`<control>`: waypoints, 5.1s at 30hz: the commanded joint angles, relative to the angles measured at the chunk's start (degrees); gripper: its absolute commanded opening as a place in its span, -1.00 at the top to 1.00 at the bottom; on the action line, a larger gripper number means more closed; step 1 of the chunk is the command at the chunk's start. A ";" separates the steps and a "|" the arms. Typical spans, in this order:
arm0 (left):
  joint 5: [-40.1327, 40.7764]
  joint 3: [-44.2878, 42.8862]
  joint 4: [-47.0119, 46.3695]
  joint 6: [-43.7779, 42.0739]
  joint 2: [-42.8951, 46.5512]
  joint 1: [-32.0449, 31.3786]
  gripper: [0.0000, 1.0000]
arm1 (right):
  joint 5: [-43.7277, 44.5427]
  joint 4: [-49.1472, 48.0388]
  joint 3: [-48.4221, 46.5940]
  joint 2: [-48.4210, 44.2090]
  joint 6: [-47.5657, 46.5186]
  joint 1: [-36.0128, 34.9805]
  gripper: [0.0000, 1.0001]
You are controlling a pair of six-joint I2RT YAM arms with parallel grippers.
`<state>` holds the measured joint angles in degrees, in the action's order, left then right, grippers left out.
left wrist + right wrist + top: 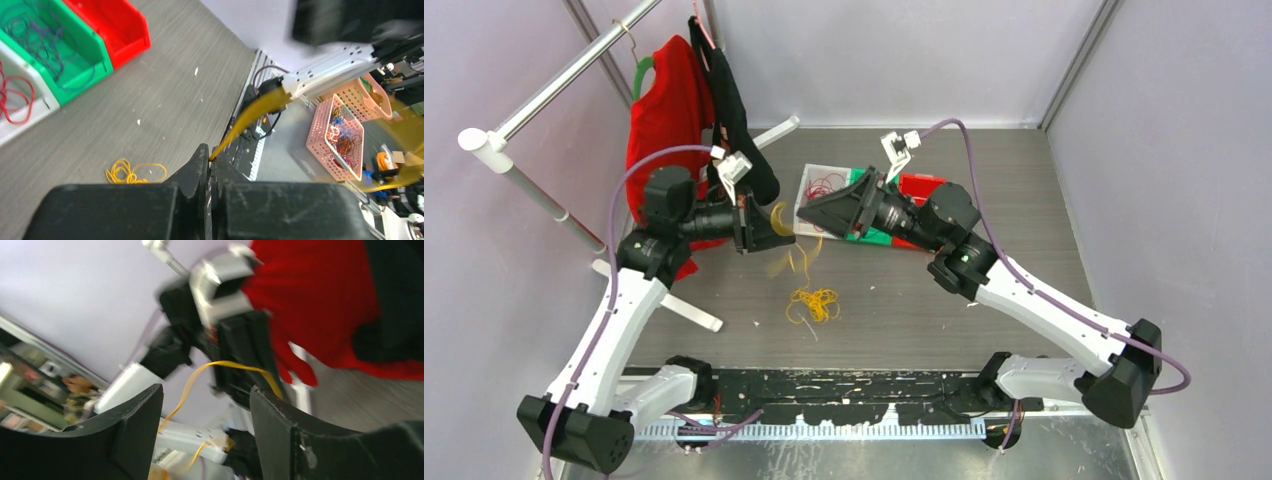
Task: Untangle the cables
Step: Untie the cable.
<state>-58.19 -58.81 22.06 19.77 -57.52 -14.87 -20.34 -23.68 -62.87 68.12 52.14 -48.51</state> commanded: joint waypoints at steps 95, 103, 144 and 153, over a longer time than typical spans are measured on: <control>6.22 -49.82 10.70 -2.20 -5.97 -0.13 1.00 | 19.05 -7.78 26.61 18.89 -42.13 -5.75 -0.64; 6.32 -48.97 10.23 -2.67 -5.87 -0.14 1.00 | 3.40 -7.09 24.56 18.68 -41.51 -5.72 -0.66; 7.04 -47.12 3.92 2.78 -6.12 -0.15 1.00 | -10.80 -22.08 26.30 24.51 -25.40 0.08 -0.66; 7.22 -48.54 3.96 2.96 -6.14 -0.10 1.00 | -6.91 -23.56 26.16 29.96 -24.43 0.08 -0.18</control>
<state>-51.00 -105.80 29.36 22.11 -63.90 -14.90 -28.60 -42.52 -35.18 97.56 26.70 -48.25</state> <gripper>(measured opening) 0.010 0.658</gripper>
